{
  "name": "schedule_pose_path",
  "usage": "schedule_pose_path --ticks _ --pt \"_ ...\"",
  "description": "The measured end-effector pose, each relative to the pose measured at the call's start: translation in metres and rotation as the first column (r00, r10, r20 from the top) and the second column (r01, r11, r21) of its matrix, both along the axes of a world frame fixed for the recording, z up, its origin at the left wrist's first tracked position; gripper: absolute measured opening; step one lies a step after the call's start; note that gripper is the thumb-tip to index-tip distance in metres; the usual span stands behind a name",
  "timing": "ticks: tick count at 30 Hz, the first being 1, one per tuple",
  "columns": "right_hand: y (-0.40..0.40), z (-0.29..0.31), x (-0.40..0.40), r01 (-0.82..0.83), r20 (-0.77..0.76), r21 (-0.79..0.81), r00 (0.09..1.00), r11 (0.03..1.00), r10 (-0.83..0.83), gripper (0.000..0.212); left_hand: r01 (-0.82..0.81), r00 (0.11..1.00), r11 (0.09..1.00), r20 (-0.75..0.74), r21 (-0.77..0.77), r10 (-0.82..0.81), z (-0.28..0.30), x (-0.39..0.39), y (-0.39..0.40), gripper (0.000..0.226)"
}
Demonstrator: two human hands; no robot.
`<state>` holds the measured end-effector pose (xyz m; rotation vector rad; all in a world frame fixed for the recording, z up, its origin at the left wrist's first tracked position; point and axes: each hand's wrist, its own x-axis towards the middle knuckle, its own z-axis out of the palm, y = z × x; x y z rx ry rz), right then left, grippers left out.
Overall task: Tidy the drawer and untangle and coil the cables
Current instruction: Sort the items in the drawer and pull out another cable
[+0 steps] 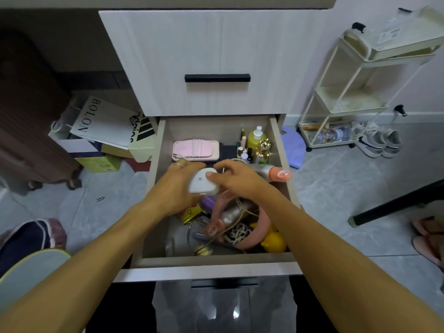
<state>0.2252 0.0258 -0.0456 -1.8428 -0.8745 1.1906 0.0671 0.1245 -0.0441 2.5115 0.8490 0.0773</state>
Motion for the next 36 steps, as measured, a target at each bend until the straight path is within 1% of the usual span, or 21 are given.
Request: schedule_pose_path --ticks 2,3,4,6,8,11,13,15,18,20,23,26,30,33,36 --pt "0.003 -0.013 0.002 -0.025 0.049 -0.012 0.998 1.0 0.026 0.033 0.018 1.0 1.0 -0.021 -0.011 -0.018 -0.002 0.002 -0.001 0.081" --pt "0.007 -0.021 0.004 -0.008 0.101 -0.019 0.995 1.0 0.01 0.031 0.011 0.999 1.0 -0.053 -0.018 -0.012 -0.006 0.003 0.002 0.082" --pt "0.009 -0.026 0.007 0.01 0.194 -0.031 0.981 0.999 -0.004 0.032 0.005 0.996 1.0 -0.094 -0.027 -0.007 -0.01 0.005 0.006 0.08" --pt "0.013 -0.033 0.011 0.019 0.434 -0.068 0.901 0.997 0.013 0.036 0.002 0.978 0.999 -0.209 -0.041 -0.01 -0.021 0.01 0.016 0.065" --pt "0.012 -0.032 0.016 -0.011 0.59 -0.085 0.805 0.996 0.059 0.038 0.02 0.945 0.999 -0.327 -0.044 -0.033 -0.029 0.018 0.024 0.05" --pt "0.015 -0.035 0.017 -0.106 0.704 -0.138 0.689 0.985 0.173 0.042 0.036 0.888 0.997 -0.456 -0.069 -0.064 -0.049 0.03 0.034 0.048" --pt "0.018 -0.038 0.017 -0.153 0.749 -0.166 0.622 0.974 0.225 0.044 0.022 0.868 0.997 -0.494 -0.079 -0.058 -0.059 0.038 0.039 0.049" --pt "0.018 -0.04 0.017 -0.16 0.757 -0.175 0.609 0.972 0.236 0.044 0.0 0.873 0.996 -0.486 -0.086 -0.042 -0.063 0.045 0.041 0.049" --pt "0.018 -0.042 0.018 -0.156 0.761 -0.194 0.599 0.968 0.249 0.046 -0.026 0.879 0.984 -0.472 -0.177 -0.061 -0.067 0.053 0.035 0.052" --pt "0.017 -0.042 0.018 -0.16 0.764 -0.221 0.584 0.962 0.273 0.045 0.013 0.882 0.978 -0.459 -0.209 -0.11 -0.071 0.052 0.025 0.052" --pt "0.014 -0.045 0.019 -0.165 0.755 -0.27 0.575 0.949 0.315 0.041 0.121 0.881 0.954 -0.414 -0.274 -0.23 -0.075 0.046 0.009 0.041" --pt "0.007 -0.051 0.02 -0.136 0.719 -0.29 0.622 0.947 0.309 0.033 0.184 0.86 0.925 -0.401 -0.332 -0.315 -0.074 0.038 -0.009 0.035" --pt "0.001 -0.057 0.018 -0.098 0.682 -0.257 0.687 0.962 0.252 0.03 0.176 0.842 0.907 -0.418 -0.383 -0.341 -0.076 0.021 -0.018 0.042" --pt "0.003 -0.058 0.019 -0.068 0.633 -0.228 0.748 0.971 0.201 0.032 0.123 0.865 0.913 -0.409 -0.39 -0.291 -0.072 0.009 -0.016 0.051" --pt "0.01 -0.059 0.021 -0.083 0.573 -0.218 0.796 0.972 0.196 0.035 0.066 0.899 0.928 -0.382 -0.368 -0.215 -0.067 0.005 -0.011 0.054"
